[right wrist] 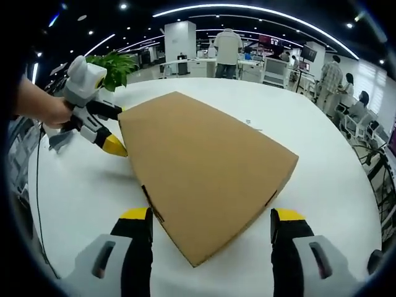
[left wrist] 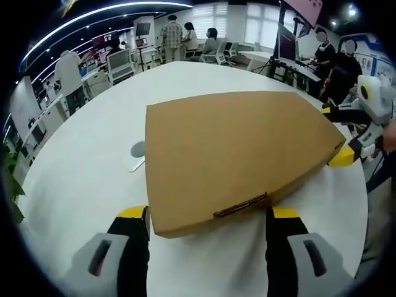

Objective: Operate the shoe box by opening the lid, removing the specified soft item, and placing it in the target area until the item is outside and the box remains undamaged.

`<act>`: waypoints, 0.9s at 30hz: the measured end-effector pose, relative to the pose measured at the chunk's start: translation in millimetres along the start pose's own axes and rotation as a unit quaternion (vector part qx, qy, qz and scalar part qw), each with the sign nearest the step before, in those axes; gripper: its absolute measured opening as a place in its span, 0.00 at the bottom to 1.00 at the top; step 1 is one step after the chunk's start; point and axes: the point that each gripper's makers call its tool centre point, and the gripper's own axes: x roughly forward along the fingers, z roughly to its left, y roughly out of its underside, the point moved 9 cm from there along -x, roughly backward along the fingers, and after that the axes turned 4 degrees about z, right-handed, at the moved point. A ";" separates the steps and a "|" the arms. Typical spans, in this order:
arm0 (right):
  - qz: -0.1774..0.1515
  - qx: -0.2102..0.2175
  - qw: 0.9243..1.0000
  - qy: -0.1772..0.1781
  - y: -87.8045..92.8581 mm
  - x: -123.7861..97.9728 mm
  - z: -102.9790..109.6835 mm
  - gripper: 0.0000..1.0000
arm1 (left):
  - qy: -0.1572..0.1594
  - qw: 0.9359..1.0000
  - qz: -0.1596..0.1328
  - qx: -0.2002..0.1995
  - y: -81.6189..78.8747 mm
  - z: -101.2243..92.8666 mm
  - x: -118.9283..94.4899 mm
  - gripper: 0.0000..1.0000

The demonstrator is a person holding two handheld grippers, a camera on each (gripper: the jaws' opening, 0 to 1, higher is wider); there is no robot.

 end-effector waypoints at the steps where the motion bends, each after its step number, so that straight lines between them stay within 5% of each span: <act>1: 0.001 0.000 1.000 -0.001 0.1 0.8 0.5 0.76 | 0.001 1.000 0.000 0.003 -0.4 -0.5 0.5 0.75; 27: 0.002 0.005 1.000 -0.007 1.0 4.6 3.0 0.75 | -0.006 1.000 0.014 -0.007 0.7 -3.1 0.2 0.69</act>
